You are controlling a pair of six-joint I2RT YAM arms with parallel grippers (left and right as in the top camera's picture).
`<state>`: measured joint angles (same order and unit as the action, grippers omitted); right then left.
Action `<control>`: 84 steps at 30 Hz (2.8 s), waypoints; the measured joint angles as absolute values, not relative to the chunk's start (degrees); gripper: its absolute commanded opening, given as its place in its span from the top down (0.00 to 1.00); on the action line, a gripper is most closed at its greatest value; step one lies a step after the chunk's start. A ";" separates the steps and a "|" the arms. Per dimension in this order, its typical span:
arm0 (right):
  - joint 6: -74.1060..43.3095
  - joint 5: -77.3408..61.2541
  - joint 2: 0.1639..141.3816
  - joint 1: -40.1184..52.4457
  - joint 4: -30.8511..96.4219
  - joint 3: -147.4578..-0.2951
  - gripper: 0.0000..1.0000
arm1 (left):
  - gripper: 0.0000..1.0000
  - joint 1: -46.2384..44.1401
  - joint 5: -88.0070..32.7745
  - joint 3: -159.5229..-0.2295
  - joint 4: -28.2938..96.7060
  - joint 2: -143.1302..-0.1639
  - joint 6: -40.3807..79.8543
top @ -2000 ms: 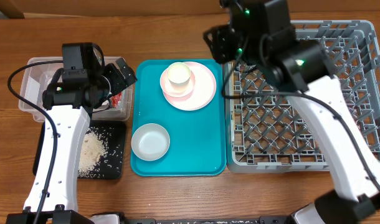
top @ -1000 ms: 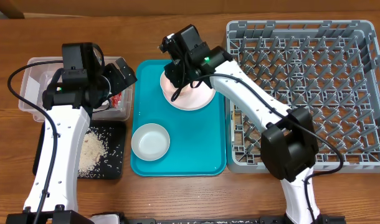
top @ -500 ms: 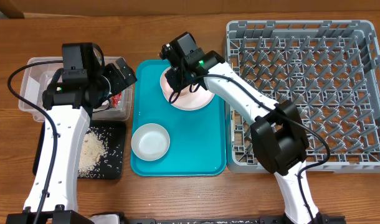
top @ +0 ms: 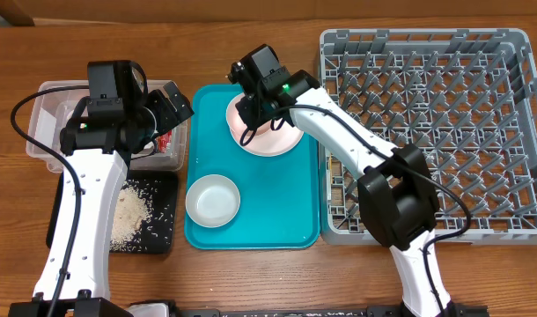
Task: Sort waste into correct bins and load items into the dishwasher
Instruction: 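Lift the cup with the right gripper over the dish rack's back edge, then lower the cup into the rack's back-left corner and release it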
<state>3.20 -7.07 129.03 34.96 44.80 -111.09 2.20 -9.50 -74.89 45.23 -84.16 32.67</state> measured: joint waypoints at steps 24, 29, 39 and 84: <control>8.43 -46.81 112.92 4.64 54.28 -111.61 0.96 | 0.00 2.20 -9.50 -74.89 45.25 -84.16 32.67; 12.36 -58.06 118.19 1.54 51.62 -111.61 0.96 | 0.00 2.20 -9.50 -74.89 45.25 -84.16 32.67; 15.53 -68.16 127.90 0.78 45.63 -111.24 0.96 | 0.00 2.20 -9.50 -74.89 45.23 -84.16 32.67; 16.29 -70.39 131.81 0.10 43.68 -111.20 0.92 | 0.00 2.20 -9.50 -74.89 45.23 -84.16 32.67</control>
<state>16.29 -70.39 131.81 0.10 43.68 -111.20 2.20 -9.50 -74.89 45.23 -84.16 32.67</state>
